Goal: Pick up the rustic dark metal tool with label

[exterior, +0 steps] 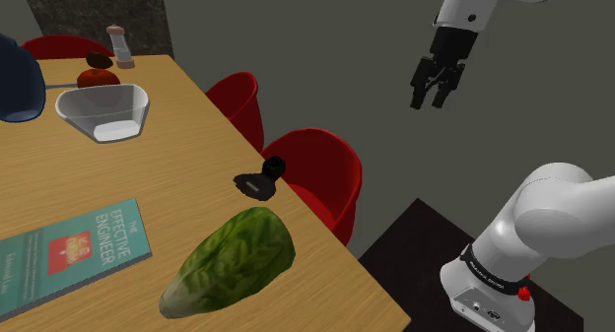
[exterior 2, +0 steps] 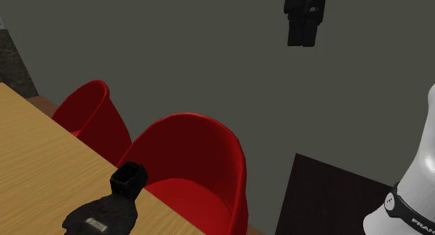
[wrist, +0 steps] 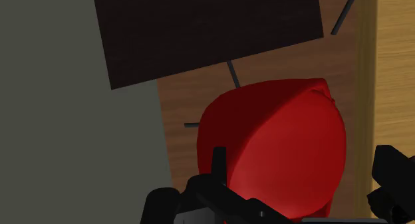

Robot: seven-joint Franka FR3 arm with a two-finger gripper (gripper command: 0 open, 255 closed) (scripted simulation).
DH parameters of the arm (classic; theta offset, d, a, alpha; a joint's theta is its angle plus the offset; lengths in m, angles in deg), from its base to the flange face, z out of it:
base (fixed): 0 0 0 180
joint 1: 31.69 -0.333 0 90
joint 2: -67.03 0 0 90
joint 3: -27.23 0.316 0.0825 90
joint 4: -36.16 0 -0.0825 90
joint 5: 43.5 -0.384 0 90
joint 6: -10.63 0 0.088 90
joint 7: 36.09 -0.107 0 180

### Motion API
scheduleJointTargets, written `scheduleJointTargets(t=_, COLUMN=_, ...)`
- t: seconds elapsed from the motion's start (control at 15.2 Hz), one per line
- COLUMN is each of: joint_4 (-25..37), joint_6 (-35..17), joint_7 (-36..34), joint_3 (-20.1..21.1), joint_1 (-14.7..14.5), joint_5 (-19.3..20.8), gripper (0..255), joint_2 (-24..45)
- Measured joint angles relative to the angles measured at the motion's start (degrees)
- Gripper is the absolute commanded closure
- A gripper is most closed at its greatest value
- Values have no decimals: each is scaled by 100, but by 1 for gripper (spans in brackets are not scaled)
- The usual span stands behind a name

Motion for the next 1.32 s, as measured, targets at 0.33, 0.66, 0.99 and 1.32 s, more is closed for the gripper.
scheduleJointTargets(t=0.33, joint_4=-7, joint_6=-508, joint_7=-208, joint_3=287, joint_1=-98, joint_5=-92, gripper=0, joint_2=408)
scheduleJointTargets(t=0.66, joint_4=77, joint_6=-1329, joint_7=-583, joint_3=762, joint_1=-234, joint_5=-165, gripper=0, joint_2=1155)
scheduleJointTargets(t=0.99, joint_4=327, joint_6=-2131, joint_7=-967, joint_3=1189, joint_1=-305, joint_5=-69, gripper=0, joint_2=2072)
scheduleJointTargets(t=1.32, joint_4=780, joint_6=-2711, joint_7=-1485, joint_3=1608, joint_1=-365, joint_5=207, gripper=0, joint_2=3009)
